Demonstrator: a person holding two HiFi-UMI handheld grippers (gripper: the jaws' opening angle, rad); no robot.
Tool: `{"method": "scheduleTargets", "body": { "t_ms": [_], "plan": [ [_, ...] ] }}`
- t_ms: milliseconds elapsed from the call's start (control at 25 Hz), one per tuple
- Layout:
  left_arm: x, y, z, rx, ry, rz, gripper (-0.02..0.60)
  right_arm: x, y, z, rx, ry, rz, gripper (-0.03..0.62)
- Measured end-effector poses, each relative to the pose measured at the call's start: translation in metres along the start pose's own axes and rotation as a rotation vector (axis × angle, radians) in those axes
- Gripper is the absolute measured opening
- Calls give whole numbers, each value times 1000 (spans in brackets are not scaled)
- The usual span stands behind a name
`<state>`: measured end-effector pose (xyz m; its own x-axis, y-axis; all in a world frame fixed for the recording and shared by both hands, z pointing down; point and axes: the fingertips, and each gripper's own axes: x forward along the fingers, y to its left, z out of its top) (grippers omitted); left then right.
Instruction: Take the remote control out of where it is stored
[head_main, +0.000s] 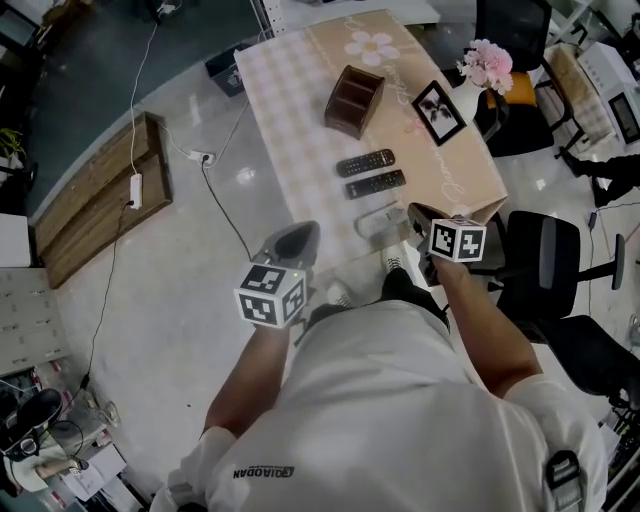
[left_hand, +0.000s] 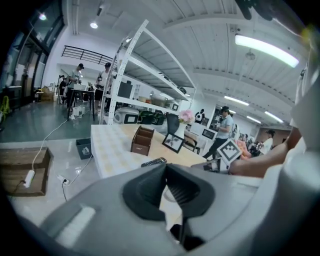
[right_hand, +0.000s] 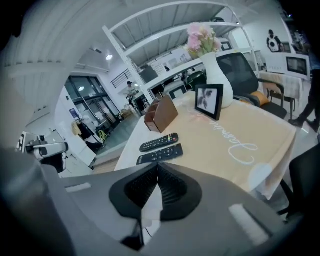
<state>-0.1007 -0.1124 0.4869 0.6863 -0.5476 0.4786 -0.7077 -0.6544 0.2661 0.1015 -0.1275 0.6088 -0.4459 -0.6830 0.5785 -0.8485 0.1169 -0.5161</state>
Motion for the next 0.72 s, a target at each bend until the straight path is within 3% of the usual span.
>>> {"method": "scheduleTargets", "body": {
  "t_ms": [440,720],
  "plan": [
    [-24,-35,21,27,-92,-59,5,-50,112,25,-312,-108,185,5],
    [-36,-58,26,-4,-154,20,5,-88,125,33,-424,-127,261,5]
  ]
}}
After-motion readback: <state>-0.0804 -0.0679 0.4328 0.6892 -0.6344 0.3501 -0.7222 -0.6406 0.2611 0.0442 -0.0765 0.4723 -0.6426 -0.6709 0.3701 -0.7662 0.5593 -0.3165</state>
